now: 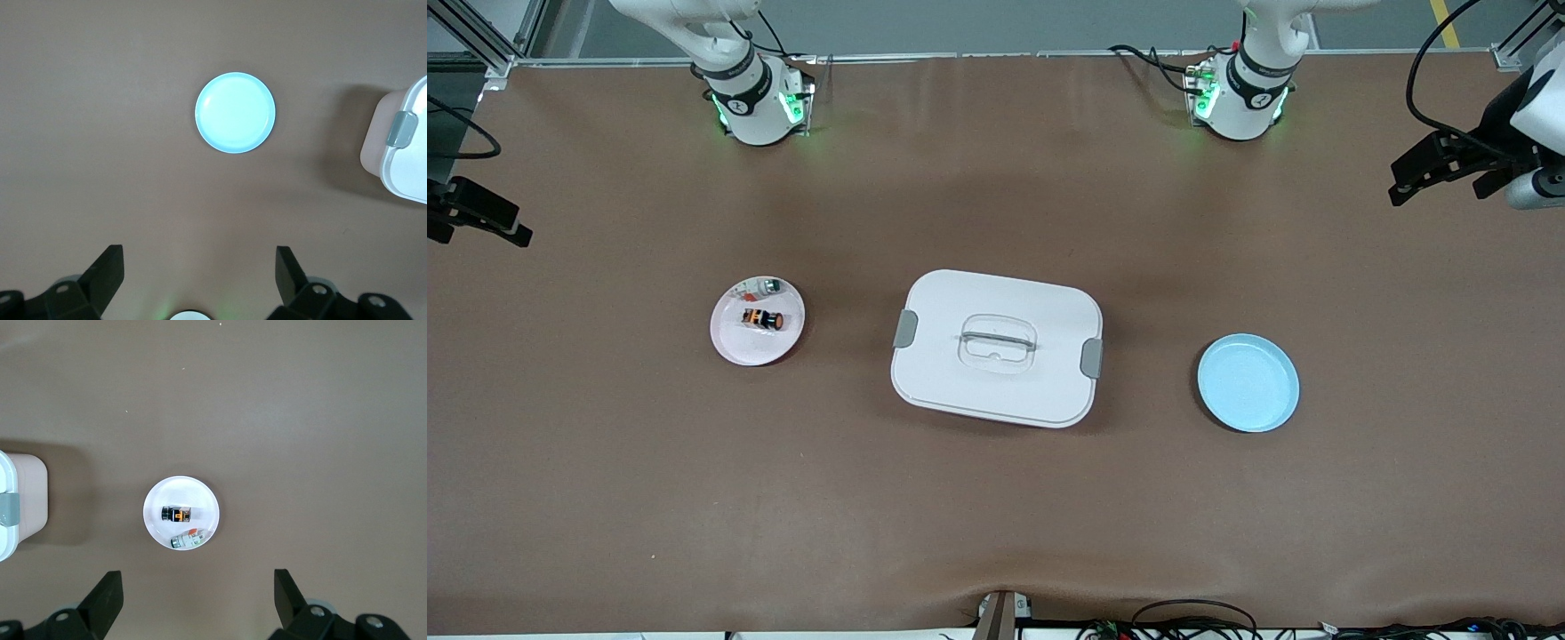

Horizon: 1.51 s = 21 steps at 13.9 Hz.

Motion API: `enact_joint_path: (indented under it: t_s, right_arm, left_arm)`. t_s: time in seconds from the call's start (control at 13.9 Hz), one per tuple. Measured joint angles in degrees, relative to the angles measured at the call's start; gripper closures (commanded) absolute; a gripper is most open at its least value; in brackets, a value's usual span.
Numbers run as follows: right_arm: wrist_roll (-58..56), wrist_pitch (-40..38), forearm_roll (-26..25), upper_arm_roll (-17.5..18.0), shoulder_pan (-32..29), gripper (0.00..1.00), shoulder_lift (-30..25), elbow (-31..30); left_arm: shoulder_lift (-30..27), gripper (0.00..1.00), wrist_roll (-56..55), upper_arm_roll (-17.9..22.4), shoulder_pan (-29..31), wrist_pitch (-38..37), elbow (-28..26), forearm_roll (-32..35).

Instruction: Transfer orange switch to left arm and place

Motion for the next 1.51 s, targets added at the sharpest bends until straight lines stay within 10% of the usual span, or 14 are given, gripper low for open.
enact_joint_path:
  t_s: [1.51]
  right_arm:
    - [-0.07,-0.24,-1.74,0.4,0.21,0.0,5.37,-1.18]
  left_arm:
    - [1.13,0.0,2.25,-0.06,-0.22,-0.33,-0.91,0.0]
